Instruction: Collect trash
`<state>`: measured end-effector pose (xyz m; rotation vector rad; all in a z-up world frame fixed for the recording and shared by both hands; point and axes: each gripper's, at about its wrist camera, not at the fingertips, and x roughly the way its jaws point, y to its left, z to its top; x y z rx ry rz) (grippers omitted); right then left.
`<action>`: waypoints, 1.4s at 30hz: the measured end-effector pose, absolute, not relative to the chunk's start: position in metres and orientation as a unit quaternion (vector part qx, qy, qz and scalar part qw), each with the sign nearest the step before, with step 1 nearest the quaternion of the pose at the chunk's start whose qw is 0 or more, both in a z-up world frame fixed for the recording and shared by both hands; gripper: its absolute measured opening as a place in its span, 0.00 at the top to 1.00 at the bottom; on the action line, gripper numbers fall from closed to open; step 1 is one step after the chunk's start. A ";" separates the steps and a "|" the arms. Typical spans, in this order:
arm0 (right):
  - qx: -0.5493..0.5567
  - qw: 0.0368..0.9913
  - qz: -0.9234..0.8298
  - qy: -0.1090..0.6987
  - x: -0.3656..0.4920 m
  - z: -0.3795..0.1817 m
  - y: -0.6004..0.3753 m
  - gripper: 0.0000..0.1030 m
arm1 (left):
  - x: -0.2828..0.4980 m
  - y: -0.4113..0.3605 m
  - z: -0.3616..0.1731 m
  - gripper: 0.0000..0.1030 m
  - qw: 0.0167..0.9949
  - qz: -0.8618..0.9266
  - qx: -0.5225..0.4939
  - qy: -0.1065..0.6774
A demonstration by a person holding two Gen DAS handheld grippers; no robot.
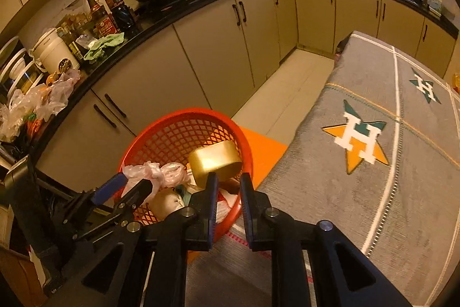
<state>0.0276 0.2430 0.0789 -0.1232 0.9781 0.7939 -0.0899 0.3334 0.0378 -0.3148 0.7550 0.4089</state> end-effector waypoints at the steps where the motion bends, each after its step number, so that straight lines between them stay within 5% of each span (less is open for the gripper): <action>1: -0.055 0.807 0.372 0.456 0.028 0.080 0.240 0.84 | -0.090 0.332 0.039 0.45 0.898 0.196 -0.151 0.363; 6: -0.046 0.811 0.371 0.450 0.021 0.086 0.217 0.80 | -0.091 0.317 0.047 0.35 0.901 0.211 -0.130 0.357; 10: -0.056 0.829 0.358 0.427 0.007 0.092 0.192 0.64 | -0.102 0.300 0.061 0.18 0.907 0.230 -0.113 0.335; 15: -0.085 0.854 0.336 0.388 -0.019 0.099 0.155 0.53 | -0.118 0.270 0.072 0.15 0.911 0.257 -0.087 0.311; 19: -0.106 0.876 0.316 0.349 -0.040 0.104 0.123 0.34 | -0.132 0.240 0.080 0.06 0.916 0.265 -0.067 0.294; 29: -0.125 0.909 0.266 0.295 -0.091 0.094 0.050 0.21 | -0.155 0.170 0.082 0.03 0.911 0.296 0.015 0.288; 42: -0.121 0.923 0.234 0.281 -0.108 0.085 0.025 0.15 | -0.172 0.156 0.065 0.03 0.897 0.336 0.020 0.285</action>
